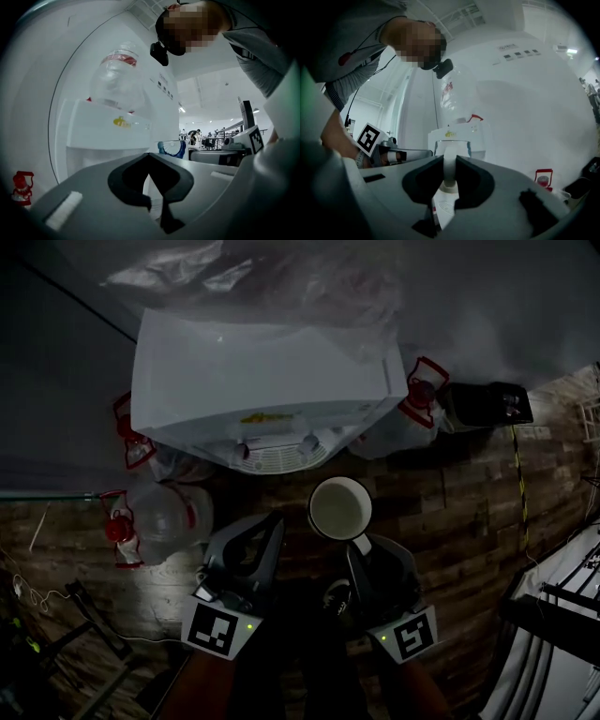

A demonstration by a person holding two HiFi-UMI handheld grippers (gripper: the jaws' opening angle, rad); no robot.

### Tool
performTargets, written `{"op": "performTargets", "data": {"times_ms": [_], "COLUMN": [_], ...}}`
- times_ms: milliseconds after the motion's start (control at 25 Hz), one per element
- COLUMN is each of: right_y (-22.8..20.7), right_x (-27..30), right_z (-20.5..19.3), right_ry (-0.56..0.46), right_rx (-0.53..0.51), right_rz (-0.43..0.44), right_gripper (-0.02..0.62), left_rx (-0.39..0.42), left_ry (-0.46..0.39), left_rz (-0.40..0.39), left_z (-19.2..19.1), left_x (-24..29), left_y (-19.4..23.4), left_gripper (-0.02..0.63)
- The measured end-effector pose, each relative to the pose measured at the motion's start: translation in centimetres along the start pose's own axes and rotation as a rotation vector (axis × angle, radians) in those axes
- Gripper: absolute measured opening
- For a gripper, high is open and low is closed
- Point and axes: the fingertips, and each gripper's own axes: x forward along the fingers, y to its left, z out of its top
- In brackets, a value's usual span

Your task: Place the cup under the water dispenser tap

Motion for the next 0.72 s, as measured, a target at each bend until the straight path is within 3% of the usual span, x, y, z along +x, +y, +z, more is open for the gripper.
{"op": "performTargets", "data": {"times_ms": [320,720], "right_y": [-1.2,-2.7], "right_x": [0.9,3.4], "right_z": [-9.1,-17.2], "right_ry": [0.016,0.022], "right_rx": [-0.014,-0.013], "right_rz": [-0.004,-0.02], "right_gripper": [0.06,0.06], "left_rx": [-0.004,-0.023], "left_ry": [0.007,-0.01], "left_rz": [-0.039,-0.031], "left_z": [-7.7,-13.3], "left_x": [2.3,5.3], "left_y": [1.7,4.2], "left_gripper": [0.007,0.006]}}
